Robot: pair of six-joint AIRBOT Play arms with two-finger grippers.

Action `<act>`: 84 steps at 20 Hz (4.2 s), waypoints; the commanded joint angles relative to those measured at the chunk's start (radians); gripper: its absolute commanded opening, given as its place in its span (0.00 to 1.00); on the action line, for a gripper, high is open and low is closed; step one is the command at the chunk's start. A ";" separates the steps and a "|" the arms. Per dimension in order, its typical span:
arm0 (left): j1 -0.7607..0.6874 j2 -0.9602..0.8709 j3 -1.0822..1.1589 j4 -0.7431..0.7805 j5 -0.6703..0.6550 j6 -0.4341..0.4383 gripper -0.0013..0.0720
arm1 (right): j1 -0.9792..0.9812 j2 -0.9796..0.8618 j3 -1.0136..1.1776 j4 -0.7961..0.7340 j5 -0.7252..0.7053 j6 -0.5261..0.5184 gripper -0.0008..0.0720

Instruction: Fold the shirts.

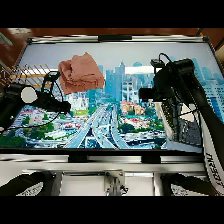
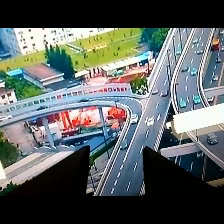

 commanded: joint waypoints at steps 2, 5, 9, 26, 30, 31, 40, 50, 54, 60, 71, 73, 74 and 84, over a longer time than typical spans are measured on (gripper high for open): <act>0.000 -0.009 0.000 -0.009 0.002 0.000 0.57 | 0.000 0.000 0.000 0.001 0.053 0.001 0.80; 0.000 -0.024 0.000 -0.018 0.099 -0.108 0.57 | 0.000 0.000 0.000 0.005 0.100 0.002 0.80; 0.001 -0.029 0.011 -0.068 0.314 -0.106 0.86 | 0.000 0.000 0.000 0.005 0.103 0.002 0.80; 0.348 -0.725 0.507 -0.347 0.235 0.023 1.00 | 0.000 -0.020 -0.002 0.094 0.182 0.011 0.80; 0.345 -0.747 0.507 -0.346 0.275 0.035 1.00 | 0.000 -0.031 -0.003 0.108 0.182 0.009 0.80; 0.345 -0.753 0.507 -0.346 0.276 0.035 1.00 | 0.000 -0.031 -0.003 0.107 0.182 0.009 0.80; 0.283 -0.760 0.511 -0.381 0.322 0.036 0.09 | 0.000 -0.031 -0.003 0.132 0.192 -0.013 0.80; 0.146 -0.203 0.601 -0.452 0.200 0.233 0.09 | -0.001 0.085 0.000 0.184 0.208 -0.002 0.80; 0.143 -0.046 0.570 -0.352 -0.257 0.172 0.09 | 0.013 0.051 -0.002 0.483 0.163 -0.069 0.80; 0.143 0.205 0.150 -0.208 -0.265 0.086 0.09 | 0.187 -0.171 -0.002 0.548 0.150 -0.100 0.80; 0.146 0.304 -0.121 -0.053 -0.220 0.079 0.09 | 0.418 -0.306 -0.193 0.726 0.324 -0.119 0.80; 0.146 0.304 -0.121 -0.052 -0.222 0.079 0.09 | 0.414 -0.306 -0.226 0.806 0.388 -0.127 0.80; 0.146 0.304 -0.121 -0.052 -0.224 0.079 0.09 | 0.414 -0.306 -0.226 0.829 0.417 -0.127 0.80; 0.024 0.305 0.050 -0.410 0.016 0.132 0.09 | 0.225 -0.133 -0.226 0.671 0.293 -0.101 0.81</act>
